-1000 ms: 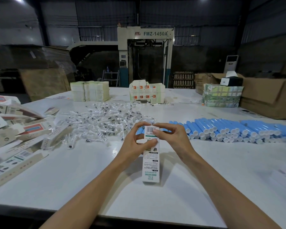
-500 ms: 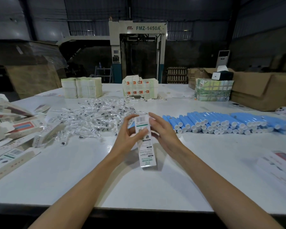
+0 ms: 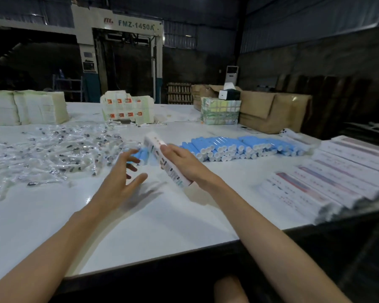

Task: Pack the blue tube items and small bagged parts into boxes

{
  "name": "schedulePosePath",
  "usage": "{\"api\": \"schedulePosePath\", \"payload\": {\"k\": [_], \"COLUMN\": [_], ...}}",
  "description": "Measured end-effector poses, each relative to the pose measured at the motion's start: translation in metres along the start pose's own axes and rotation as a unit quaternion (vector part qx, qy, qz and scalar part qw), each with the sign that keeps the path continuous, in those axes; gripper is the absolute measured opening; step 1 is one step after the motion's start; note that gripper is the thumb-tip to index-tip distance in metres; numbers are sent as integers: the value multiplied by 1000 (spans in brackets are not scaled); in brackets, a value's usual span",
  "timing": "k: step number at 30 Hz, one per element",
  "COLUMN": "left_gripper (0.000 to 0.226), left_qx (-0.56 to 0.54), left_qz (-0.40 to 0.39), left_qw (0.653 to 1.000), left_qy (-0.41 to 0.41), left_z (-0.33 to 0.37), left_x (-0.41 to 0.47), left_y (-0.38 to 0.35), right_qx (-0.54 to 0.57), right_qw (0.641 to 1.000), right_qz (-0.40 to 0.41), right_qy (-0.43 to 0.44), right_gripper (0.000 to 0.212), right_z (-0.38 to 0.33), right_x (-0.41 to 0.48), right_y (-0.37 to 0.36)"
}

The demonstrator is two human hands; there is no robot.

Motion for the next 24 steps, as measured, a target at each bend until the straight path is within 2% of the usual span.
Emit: {"api": "schedulePosePath", "payload": {"k": [4, 8, 12, 18, 21, 24], "left_gripper": [46, 34, 31, 31, 29, 29], "left_qx": [154, 182, 192, 186, 191, 199], "left_qz": [-85, -132, -136, -157, -161, -158], "left_qw": [984, 973, 971, 969, 968, 967], "left_qy": [-33, -50, -48, -32, -28, -29], "left_z": [-3, -4, -11, -18, -21, -27], "left_x": [-4, -6, -5, -3, -4, -3], "left_y": [-11, -13, -12, -16, -16, -14], "right_qx": [-122, -263, -461, -585, -570, -521], "right_qw": [988, 944, 834, 689, 668, 681], "right_qz": [94, 192, 250, 295, 294, 285], "right_qy": [-13, -58, -171, -309, -377, -429], "right_gripper": [53, 53, 51, 47, 44, 44], "right_z": [-3, -1, 6, 10, 10, 18], "right_x": [-42, -100, -151, -211, -230, -242], "right_y": [64, 131, 197, 268, 295, 314]}}
Point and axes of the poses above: each hand's wrist, its own x-axis towards the middle knuckle, its own y-axis out of the back of the hand, z = x × y, the point moved 2 cm from there along x, towards the middle knuckle, and after that the axes turned 13 degrees about -z, right-handed, at the moved point
